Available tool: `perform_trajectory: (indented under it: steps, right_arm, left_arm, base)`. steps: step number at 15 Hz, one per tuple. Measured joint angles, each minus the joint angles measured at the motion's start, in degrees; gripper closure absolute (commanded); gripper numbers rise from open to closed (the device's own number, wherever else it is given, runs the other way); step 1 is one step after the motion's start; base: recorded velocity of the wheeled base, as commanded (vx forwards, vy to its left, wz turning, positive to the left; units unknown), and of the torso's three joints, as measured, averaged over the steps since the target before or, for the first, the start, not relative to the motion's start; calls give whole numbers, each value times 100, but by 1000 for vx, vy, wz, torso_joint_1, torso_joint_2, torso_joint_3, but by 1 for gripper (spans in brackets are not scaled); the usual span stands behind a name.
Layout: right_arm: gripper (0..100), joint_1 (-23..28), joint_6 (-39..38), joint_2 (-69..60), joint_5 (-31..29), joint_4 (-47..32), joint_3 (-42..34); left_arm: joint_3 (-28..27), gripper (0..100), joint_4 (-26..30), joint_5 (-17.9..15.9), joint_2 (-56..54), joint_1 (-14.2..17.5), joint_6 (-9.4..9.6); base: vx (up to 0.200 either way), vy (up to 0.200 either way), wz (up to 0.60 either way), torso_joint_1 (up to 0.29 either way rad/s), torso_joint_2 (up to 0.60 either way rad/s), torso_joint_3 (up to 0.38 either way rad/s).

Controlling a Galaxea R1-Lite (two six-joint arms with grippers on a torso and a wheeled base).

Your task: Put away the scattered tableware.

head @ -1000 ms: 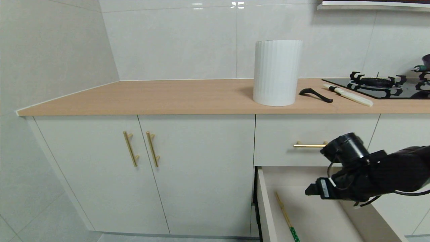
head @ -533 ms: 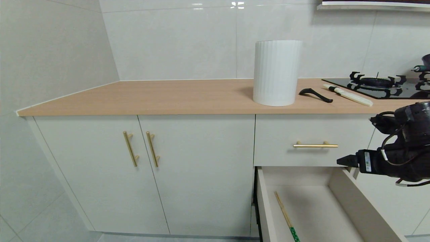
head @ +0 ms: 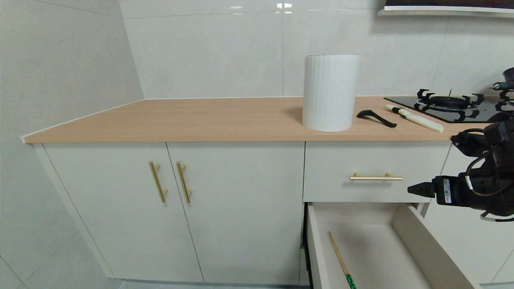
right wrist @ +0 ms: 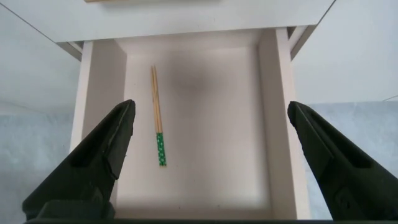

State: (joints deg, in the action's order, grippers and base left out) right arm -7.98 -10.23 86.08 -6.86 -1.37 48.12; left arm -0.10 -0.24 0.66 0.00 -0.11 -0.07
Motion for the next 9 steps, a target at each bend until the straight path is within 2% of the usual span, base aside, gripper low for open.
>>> perform_trajectory:
  steps: [9]
  right_arm:
    - [0,-15,11,28,5,-13,-57]
  left_arm:
    - [10,0,15,0,0,1,0]
  base:
    - [0,0,0,175,-486,-292]
